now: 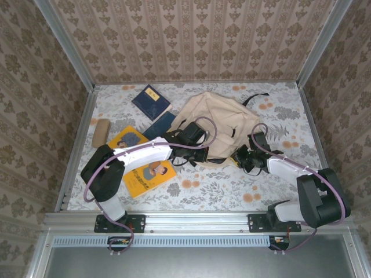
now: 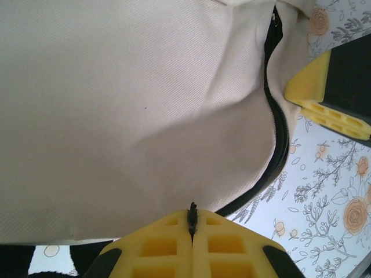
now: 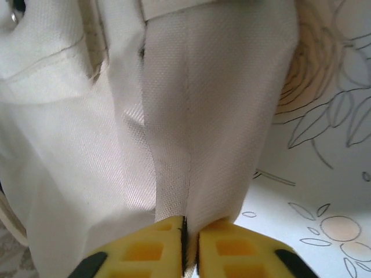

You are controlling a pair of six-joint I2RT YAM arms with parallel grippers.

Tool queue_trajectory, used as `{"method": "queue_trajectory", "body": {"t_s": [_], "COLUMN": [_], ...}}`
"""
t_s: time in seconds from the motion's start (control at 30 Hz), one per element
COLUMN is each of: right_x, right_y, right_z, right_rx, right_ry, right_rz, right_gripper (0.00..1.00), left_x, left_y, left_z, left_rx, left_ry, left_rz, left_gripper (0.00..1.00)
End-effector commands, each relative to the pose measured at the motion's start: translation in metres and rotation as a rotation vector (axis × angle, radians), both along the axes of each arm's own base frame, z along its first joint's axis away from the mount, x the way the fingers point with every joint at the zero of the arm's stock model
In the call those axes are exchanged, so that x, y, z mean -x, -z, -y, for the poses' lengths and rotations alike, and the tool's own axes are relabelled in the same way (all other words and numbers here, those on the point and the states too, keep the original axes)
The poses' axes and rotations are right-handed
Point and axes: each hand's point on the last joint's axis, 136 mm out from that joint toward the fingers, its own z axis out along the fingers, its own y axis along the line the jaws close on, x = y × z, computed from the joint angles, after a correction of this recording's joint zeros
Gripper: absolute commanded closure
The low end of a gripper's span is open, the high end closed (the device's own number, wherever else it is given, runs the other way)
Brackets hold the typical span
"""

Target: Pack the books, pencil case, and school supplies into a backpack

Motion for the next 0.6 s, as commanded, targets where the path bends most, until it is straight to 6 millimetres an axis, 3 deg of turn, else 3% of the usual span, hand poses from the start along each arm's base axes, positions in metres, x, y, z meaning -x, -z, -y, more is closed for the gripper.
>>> {"method": "queue_trajectory", "body": {"t_s": [0.0,0.3,0.57], "right_x": [-0.003,0.006,-0.005], "right_y": [-0.003,-0.007,-0.012], "right_z": [0.020,0.052,0.074], "right_rx": [0.125,0.287,0.331], "right_ry": [0.036,0.048,-0.012], "right_rz": [0.009,-0.020,-0.002], "right_gripper": [0.89,0.90,0.92], "left_x": [-0.010,-0.036,-0.059], "left_y": [-0.012,-0.013,-0.009], "left_z": [-0.005,-0.048,-0.079], "left_rx": [-0.016,-0.076,-0.072], "left_ry": [-0.007,-0.127,-0.195], "left_rz": [0.047,0.124,0.133], "left_gripper": [1.00,1.00,1.00]}}
